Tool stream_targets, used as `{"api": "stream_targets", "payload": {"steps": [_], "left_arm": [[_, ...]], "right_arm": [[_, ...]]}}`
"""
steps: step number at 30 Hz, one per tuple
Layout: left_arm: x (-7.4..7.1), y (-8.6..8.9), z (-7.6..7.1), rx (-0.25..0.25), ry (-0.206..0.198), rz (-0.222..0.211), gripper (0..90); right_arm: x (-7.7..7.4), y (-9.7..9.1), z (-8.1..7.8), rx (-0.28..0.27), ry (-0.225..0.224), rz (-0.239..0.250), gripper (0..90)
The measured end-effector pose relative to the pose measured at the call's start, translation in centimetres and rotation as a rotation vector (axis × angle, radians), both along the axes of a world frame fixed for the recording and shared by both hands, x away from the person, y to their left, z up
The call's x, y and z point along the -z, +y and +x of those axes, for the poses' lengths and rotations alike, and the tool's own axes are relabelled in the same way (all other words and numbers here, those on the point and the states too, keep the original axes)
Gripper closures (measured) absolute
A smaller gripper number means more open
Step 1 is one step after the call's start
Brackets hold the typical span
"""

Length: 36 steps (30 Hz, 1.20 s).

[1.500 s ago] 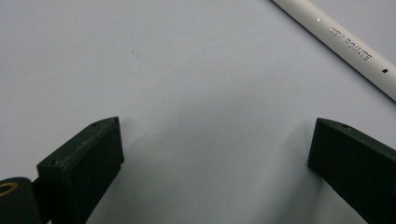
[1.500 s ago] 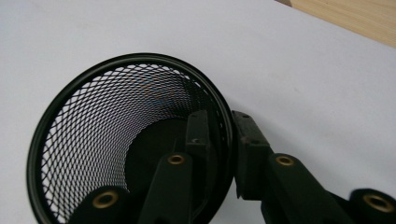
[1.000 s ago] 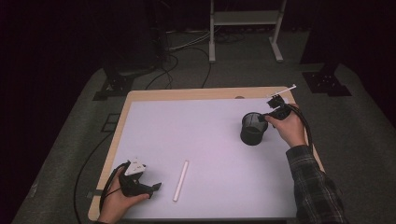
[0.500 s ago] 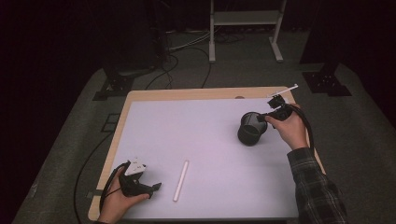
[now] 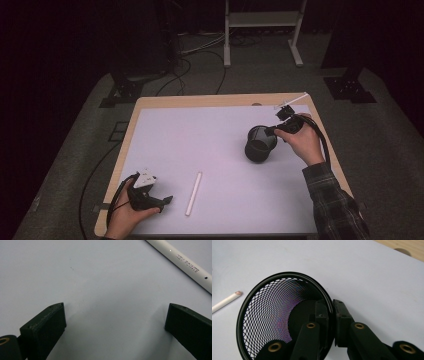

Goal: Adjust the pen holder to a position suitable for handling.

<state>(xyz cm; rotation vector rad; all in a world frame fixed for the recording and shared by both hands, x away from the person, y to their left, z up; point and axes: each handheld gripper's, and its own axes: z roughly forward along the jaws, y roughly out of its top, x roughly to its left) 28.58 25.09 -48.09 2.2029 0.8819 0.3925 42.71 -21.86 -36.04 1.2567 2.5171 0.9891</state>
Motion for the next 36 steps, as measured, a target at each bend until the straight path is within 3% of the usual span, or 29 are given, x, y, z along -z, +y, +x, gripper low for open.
{"api": "stream_targets", "payload": {"steps": [18,36], "left_arm": [[0.0,0.0,0.0,0.0,0.0,-0.001,2.5],[0.0,0.0,0.0,0.0,0.002,0.0,2.6]], "right_arm": [[0.9,4.7,-1.1,-0.138,0.028,-0.028,82.4],[1.5,7.8,-1.3,-0.208,0.051,-0.04,82.4]]}}
